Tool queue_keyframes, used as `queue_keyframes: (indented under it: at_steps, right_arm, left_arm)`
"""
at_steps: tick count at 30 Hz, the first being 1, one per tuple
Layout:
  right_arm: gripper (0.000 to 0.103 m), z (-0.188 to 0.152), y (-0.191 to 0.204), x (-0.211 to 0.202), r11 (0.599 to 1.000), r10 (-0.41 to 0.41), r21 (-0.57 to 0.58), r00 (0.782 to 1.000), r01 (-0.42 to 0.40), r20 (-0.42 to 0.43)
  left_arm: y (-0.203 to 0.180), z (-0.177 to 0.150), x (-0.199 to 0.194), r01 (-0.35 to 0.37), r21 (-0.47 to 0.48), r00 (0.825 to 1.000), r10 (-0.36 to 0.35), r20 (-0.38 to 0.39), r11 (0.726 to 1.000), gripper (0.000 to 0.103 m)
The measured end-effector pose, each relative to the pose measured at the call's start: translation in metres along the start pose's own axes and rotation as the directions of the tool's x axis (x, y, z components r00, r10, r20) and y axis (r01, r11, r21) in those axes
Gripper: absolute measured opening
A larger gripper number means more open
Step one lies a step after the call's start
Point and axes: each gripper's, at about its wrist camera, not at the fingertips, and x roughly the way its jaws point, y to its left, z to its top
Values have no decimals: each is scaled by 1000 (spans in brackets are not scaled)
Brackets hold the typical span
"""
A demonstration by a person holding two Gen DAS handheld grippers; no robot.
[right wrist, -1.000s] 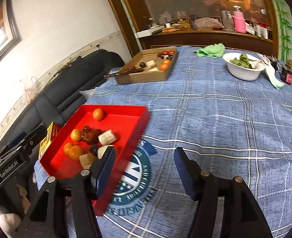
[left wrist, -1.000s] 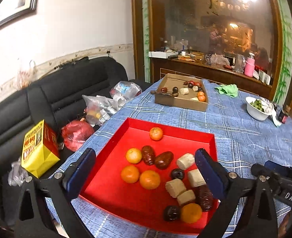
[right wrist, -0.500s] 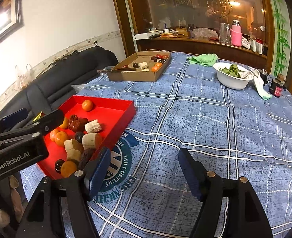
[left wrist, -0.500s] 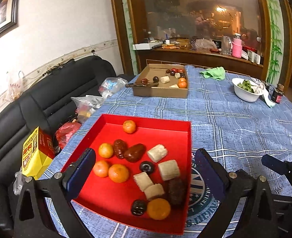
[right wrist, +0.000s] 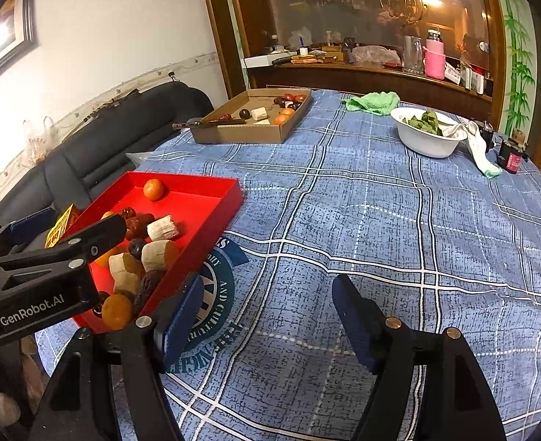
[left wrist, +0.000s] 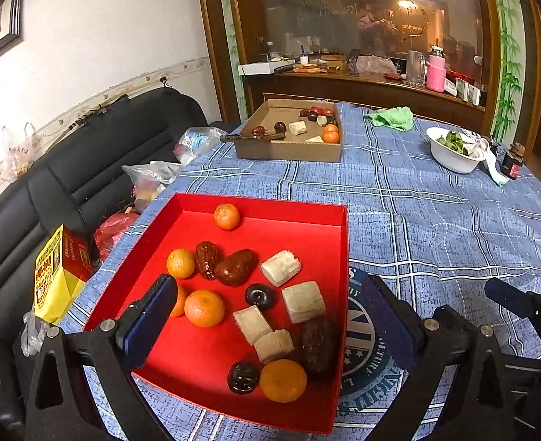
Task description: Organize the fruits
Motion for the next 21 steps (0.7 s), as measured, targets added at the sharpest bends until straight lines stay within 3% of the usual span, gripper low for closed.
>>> queue_keyframes:
  at_steps: [21]
  right_arm:
    - [77,-4,5,-8,1000,-11,-13,1000,11,1]
  left_arm:
    - [1,-3,-11,2,-9,1000,-2,23,1000,100]
